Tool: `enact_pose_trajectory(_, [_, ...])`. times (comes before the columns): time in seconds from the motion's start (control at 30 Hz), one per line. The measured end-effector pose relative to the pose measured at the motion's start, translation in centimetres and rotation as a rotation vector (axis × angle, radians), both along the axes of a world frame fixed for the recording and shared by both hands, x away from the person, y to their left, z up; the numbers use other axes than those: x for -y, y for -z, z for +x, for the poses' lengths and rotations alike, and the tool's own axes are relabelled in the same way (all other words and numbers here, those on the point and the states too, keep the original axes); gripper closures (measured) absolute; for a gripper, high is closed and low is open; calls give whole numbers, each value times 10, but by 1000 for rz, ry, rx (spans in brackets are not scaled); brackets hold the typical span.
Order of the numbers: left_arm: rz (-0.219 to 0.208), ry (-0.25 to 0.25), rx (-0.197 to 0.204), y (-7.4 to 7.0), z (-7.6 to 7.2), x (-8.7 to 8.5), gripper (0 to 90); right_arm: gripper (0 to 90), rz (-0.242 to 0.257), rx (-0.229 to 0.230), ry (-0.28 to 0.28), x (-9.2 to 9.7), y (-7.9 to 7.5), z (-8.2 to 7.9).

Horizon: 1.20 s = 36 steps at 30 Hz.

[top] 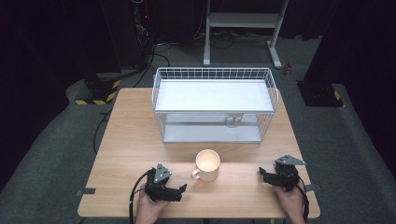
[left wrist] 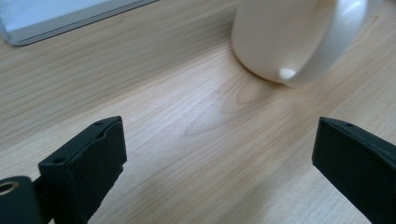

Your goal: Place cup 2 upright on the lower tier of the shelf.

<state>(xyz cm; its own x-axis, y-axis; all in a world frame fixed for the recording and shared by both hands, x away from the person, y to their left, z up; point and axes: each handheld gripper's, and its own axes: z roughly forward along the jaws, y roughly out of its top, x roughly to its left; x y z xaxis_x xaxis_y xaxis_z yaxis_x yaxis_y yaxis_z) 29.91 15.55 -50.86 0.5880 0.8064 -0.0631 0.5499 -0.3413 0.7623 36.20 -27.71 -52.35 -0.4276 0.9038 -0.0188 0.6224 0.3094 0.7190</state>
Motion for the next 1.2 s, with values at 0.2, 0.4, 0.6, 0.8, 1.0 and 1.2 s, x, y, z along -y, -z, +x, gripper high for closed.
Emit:
enact_pose_trajectory(0.2, [14,42,-1,0,1,15,22,225,0,0,0,0,0,0])
enact_pose_trajectory(0.4, [16,68,-6,0,5,29,17,225,0,0,1,0,0,0])
enact_pose_trajectory(0.6, [14,81,-6,0,9,40,15,225,0,0,1,0,0,0])
enact_pose_trajectory(0.8, [9,82,-3,-2,14,47,10,225,1,0,1,0,0,0])
enact_pose_trajectory(1.0, [12,82,2,-5,18,53,3,225,1,0,1,0,0,0])
enact_pose_trajectory(1.2, [7,79,2,-5,23,58,2,225,0,0,0,0,0,0])
